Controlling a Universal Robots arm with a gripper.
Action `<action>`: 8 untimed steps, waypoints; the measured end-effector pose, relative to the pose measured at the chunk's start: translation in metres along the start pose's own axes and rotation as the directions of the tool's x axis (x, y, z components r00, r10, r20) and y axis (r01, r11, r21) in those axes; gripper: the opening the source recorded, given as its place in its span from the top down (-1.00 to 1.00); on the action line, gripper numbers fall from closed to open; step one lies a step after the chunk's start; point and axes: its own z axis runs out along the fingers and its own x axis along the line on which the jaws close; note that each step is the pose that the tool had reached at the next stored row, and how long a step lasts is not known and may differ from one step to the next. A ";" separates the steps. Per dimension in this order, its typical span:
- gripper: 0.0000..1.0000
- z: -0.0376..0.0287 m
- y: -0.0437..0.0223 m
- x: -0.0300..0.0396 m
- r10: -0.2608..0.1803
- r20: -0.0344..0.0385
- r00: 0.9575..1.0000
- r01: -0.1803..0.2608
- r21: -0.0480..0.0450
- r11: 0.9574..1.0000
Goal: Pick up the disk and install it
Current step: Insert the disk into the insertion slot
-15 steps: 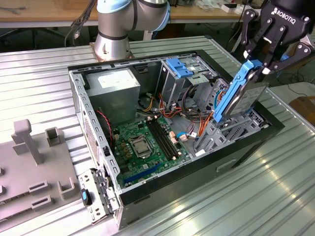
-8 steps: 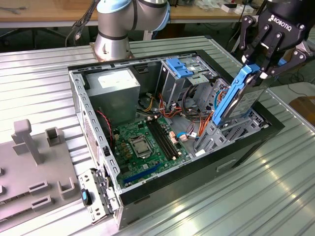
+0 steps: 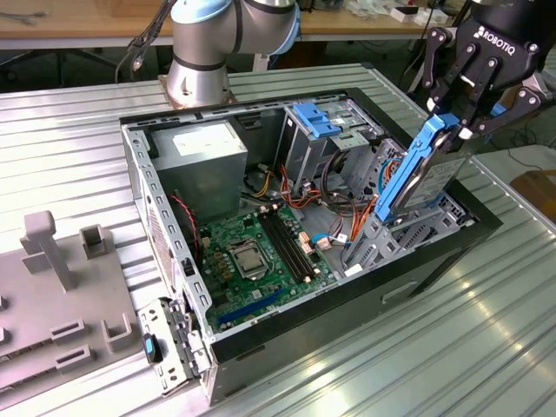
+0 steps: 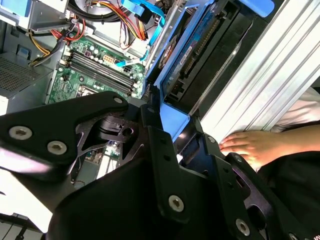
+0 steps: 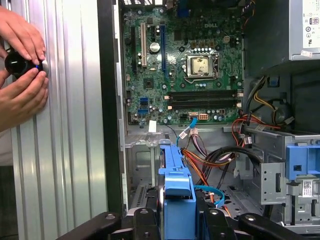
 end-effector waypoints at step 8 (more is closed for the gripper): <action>0.26 0.0045 -0.0013 0.0017 0.000 0.000 1.000 0.000 0.000 1.000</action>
